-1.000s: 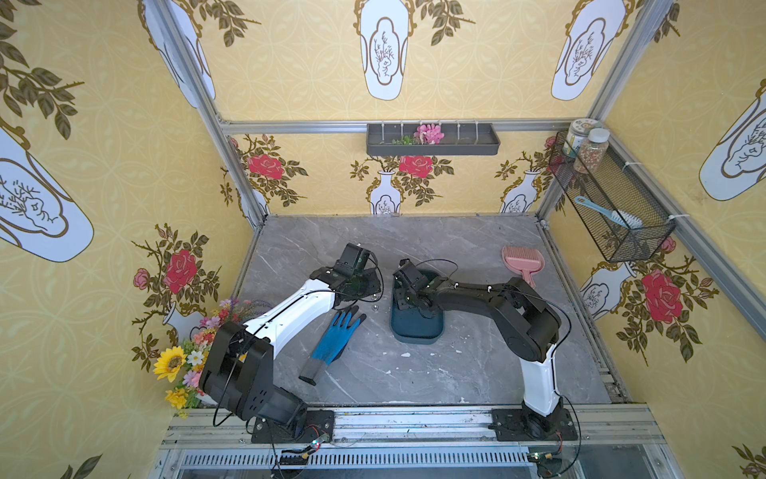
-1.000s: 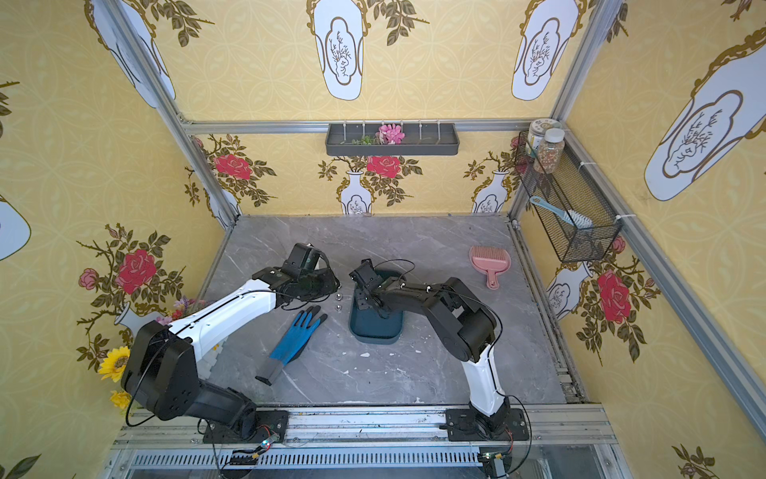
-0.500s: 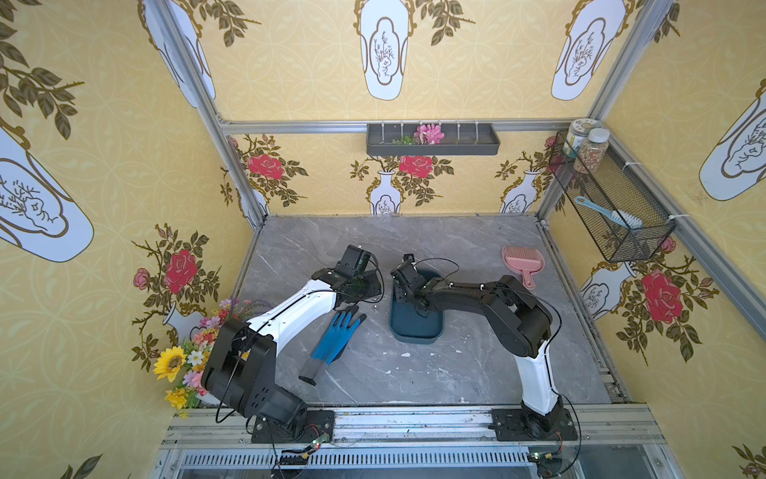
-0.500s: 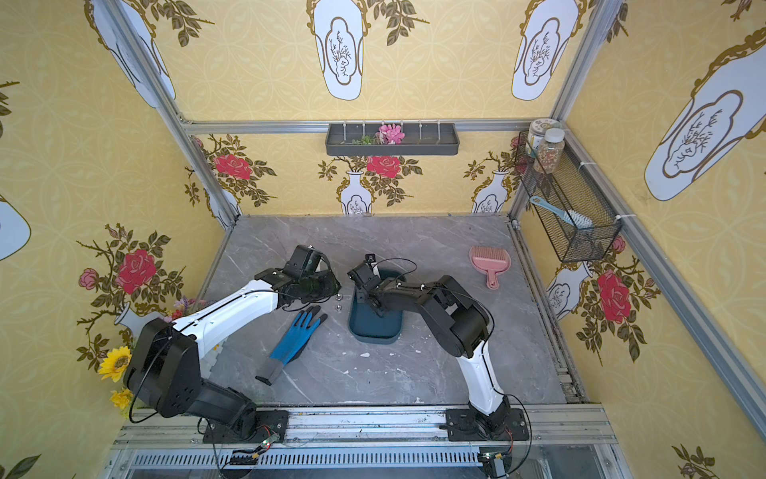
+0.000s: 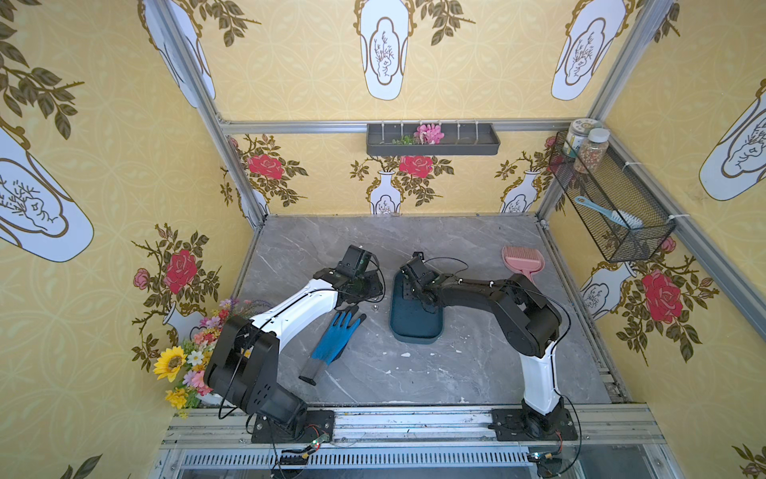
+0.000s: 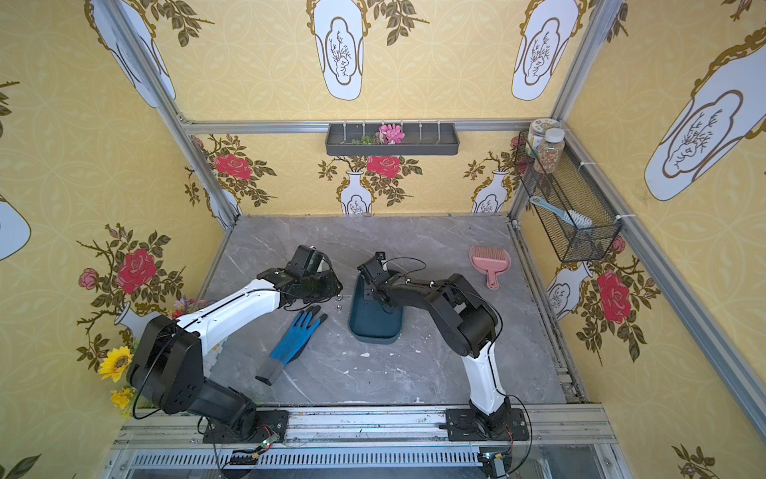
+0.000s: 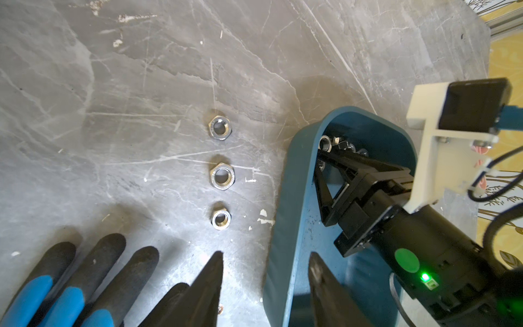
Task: Take out the wing nut from the storage box
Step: Pick up the nut from the storage box.
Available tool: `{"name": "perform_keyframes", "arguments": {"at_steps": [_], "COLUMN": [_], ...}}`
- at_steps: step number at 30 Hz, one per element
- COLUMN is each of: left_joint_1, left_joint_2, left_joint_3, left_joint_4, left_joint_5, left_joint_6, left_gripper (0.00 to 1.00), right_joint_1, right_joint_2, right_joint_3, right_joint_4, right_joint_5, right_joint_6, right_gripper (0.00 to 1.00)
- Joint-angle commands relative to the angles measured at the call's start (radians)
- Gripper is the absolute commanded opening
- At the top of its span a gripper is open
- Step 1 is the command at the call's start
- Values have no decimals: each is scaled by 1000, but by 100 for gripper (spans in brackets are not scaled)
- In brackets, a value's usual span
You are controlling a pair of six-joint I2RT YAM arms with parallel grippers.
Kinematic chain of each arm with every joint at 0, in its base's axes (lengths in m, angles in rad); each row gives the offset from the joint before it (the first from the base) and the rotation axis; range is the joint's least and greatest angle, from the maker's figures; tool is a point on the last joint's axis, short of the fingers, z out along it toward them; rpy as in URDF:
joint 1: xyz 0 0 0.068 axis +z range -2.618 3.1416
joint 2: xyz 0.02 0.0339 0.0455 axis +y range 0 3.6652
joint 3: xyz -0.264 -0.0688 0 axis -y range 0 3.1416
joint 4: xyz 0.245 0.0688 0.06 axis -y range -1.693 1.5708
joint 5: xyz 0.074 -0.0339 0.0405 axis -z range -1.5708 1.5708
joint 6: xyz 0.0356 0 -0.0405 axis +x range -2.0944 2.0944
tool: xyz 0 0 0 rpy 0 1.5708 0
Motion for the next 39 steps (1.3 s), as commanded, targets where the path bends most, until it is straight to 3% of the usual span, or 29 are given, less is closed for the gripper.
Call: {"name": "perform_keyframes", "arguments": {"at_steps": [1,6,11,17,21,28,39], "left_joint_1": [1,1,2,2,1,2,1], "left_joint_2": [6,13,16,18,20,17,19], "left_joint_3": [-3,1,3,1,2,-1,-2], "left_joint_4": [10,6,7,9,10,9,12], "left_joint_5": [8,11,12,12,14,12,21], "left_joint_6": [0,2,2,1,2,2,0], "left_gripper": [51,51,51,51,51,51,51], "right_joint_1": [1,1,0,1,0,2,1], "right_joint_2": [1,-6,-20,-19,0,-12,-124], "right_joint_3": [0,1,-1,10,22,15,-27], "right_joint_4": [-98,-111,-119,-143,-157,-144,-117], "right_joint_5": [-52,-82,-119,-122,-121,-123,-178], "right_joint_6": [8,8,5,4,-2,-18,-60], "right_gripper": [49,43,46,44,40,26,22]}}
